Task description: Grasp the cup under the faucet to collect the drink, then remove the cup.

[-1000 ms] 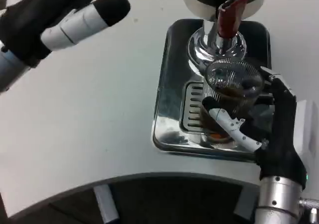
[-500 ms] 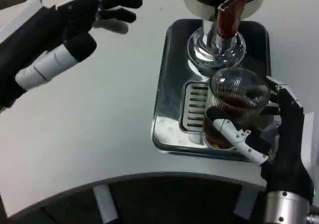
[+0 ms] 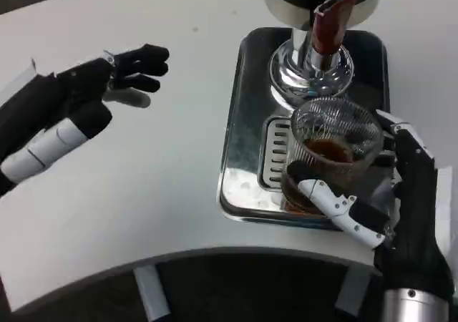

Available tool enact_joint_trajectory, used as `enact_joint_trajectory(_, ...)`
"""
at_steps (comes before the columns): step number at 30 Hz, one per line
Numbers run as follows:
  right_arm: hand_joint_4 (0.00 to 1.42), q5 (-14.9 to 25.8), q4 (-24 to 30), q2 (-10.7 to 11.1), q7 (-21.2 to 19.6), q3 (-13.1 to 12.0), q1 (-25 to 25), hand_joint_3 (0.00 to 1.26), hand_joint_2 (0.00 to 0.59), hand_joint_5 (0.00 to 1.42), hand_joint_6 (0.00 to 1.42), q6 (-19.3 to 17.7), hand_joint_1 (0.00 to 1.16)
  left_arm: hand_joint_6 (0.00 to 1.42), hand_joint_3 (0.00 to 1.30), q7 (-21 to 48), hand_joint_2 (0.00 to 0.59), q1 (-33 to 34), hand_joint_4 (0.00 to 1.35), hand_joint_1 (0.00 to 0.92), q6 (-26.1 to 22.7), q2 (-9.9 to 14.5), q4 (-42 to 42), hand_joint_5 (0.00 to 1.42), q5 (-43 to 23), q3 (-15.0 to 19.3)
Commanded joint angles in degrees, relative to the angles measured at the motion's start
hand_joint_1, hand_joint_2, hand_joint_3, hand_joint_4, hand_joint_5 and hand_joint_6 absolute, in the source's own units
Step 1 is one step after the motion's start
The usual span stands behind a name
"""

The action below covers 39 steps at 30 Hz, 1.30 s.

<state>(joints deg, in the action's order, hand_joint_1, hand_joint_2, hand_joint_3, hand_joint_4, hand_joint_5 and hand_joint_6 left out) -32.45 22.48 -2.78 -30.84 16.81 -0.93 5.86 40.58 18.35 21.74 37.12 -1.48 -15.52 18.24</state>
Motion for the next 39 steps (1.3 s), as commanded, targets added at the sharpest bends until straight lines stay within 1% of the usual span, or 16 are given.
enact_joint_trajectory(1, 0.82, -2.06, 4.19, -1.00, 0.81, 2.45, -3.46, 0.74, 0.144, 1.02, 1.29, -2.35, 0.95, 0.31, 0.23, -1.04, 0.112, -2.96, 0.21, 0.000, 1.60, -0.06, 0.85, 0.24, 0.18, 0.91)
enact_joint_trajectory(6, 0.83, -3.30, 6.20, -0.81, 1.48, 3.30, -6.20, 0.75, 0.139, 1.03, 1.29, -3.03, 0.95, 0.31, 0.23, -1.90, 0.112, -5.73, 0.21, 0.000, 2.02, -0.66, 1.66, 0.24, 0.72, 0.57)
enact_joint_trajectory(12, 0.84, -5.15, 8.84, 0.04, 2.53, 4.25, -7.68, 0.75, 0.139, 1.03, 1.29, -4.13, 0.95, 0.29, 0.23, -3.33, 0.113, -8.39, 0.20, 0.000, 3.61, -0.65, 3.94, 0.23, 3.66, -0.15)
enact_joint_trajectory(17, 0.84, -5.46, 11.49, 0.08, 3.63, 5.21, -9.53, 0.76, 0.138, 1.04, 1.31, -4.71, 0.95, 0.29, 0.22, -4.63, 0.113, -10.38, 0.19, 0.000, 4.26, -0.96, 6.13, 0.22, 5.17, -0.54)
enact_joint_trajectory(20, 0.84, -5.90, 13.23, 0.65, 5.03, 6.13, -10.51, 0.76, 0.138, 1.04, 1.31, -4.90, 0.95, 0.28, 0.22, -5.75, 0.113, -11.71, 0.19, 0.000, 5.01, -1.19, 7.50, 0.22, 6.72, -0.66)
enact_joint_trajectory(25, 0.86, -6.67, 15.06, 1.47, 7.12, 6.81, -11.46, 0.77, 0.138, 1.05, 1.31, -5.26, 0.95, 0.27, 0.21, -7.35, 0.113, -14.23, 0.18, 0.000, 6.22, -1.37, 9.87, 0.21, 9.17, -0.60)
enact_joint_trajectory(31, 0.86, -7.13, 16.92, 2.05, 9.15, 7.14, -11.87, 0.77, 0.138, 1.05, 1.31, -5.52, 0.95, 0.22, 0.17, -10.08, 0.113, -17.98, 0.08, 0.000, 9.17, -0.97, 13.73, 0.12, 14.43, 0.54)
enact_joint_trajectory(35, 0.86, -7.44, 18.16, 2.40, 10.45, 7.69, -12.28, 0.77, 0.138, 1.05, 1.31, -5.91, 0.95, 0.18, 0.13, -11.16, 0.111, -20.24, 0.01, 0.000, 10.41, -0.81, 15.69, 0.05, 16.32, 1.07)
enact_joint_trajectory(39, 0.86, -7.61, 19.09, 2.46, 11.64, 8.25, -12.59, 0.77, 0.138, 1.06, 1.31, -6.17, 0.95, 0.16, 0.10, -11.60, 0.111, -21.96, 0.00, 0.000, 11.48, -0.63, 16.99, 0.00, 17.24, 1.53)
